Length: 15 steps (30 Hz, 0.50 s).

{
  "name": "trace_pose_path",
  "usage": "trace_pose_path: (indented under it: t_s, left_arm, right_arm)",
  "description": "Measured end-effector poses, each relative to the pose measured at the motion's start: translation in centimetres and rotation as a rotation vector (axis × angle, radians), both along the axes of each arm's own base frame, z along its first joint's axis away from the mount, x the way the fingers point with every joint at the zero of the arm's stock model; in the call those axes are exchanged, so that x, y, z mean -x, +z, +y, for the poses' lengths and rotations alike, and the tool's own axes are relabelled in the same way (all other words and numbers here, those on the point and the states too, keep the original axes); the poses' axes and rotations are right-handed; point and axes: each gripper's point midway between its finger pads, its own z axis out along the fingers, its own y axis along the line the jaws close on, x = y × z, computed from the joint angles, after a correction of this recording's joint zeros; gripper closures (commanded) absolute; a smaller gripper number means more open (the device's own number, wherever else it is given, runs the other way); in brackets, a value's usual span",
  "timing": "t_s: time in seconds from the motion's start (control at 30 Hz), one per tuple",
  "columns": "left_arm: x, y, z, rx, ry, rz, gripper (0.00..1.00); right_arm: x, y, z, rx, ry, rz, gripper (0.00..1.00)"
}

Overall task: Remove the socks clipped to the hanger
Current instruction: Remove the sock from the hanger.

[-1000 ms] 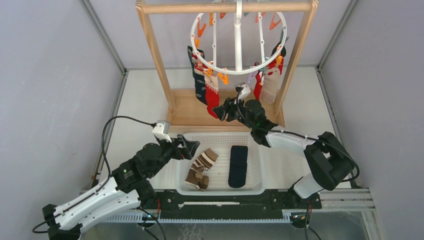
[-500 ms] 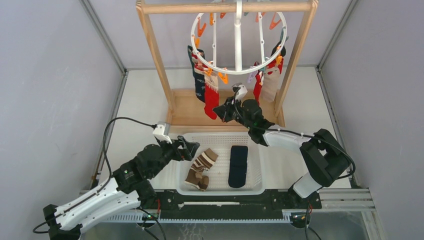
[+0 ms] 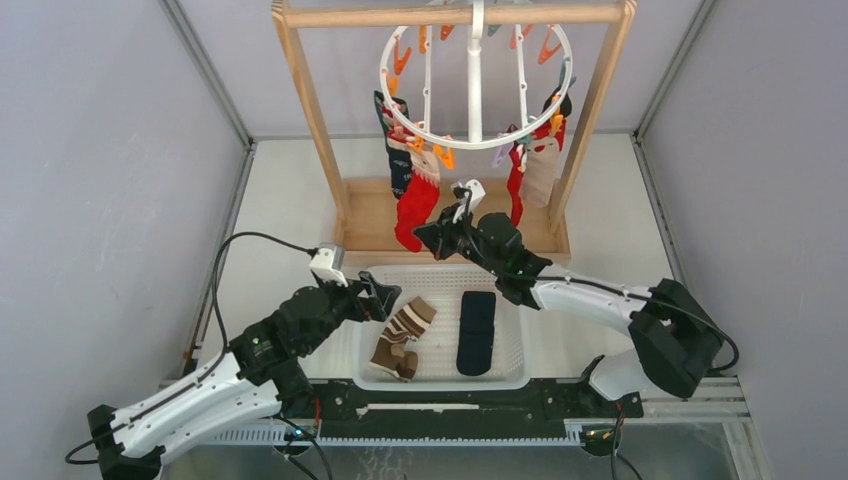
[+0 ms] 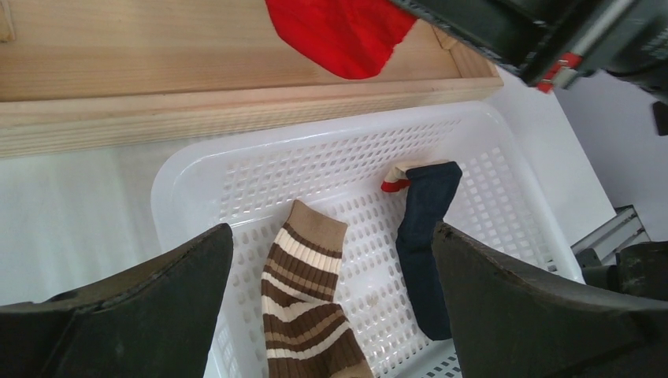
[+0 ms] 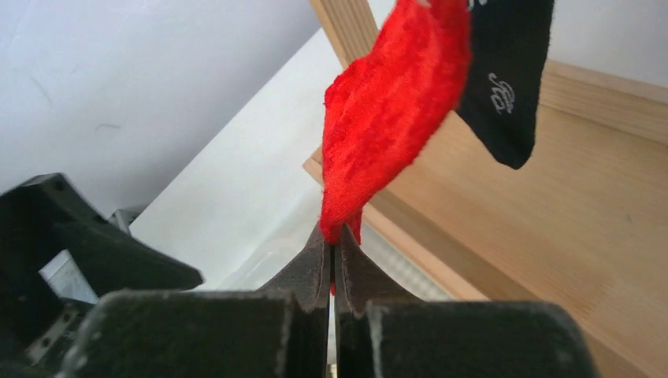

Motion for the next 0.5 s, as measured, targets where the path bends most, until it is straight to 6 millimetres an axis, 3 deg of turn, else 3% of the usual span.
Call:
trace_pose_path:
  t_s: [0.27,0.5]
  left_arm:
    - [-0.2,0.0,-0.2,-0.036,-0.007,-0.006,0.00]
    - [-0.8,3.3,-0.8,-0.005,-0.021,-0.077,0.00]
  right_arm:
    - [3.3,2.2,-0.8,-0.024,0.017,-0.046,1.00]
    - [6.2,4.4,-1.5,-0.044,0.052,-0.078,1.00]
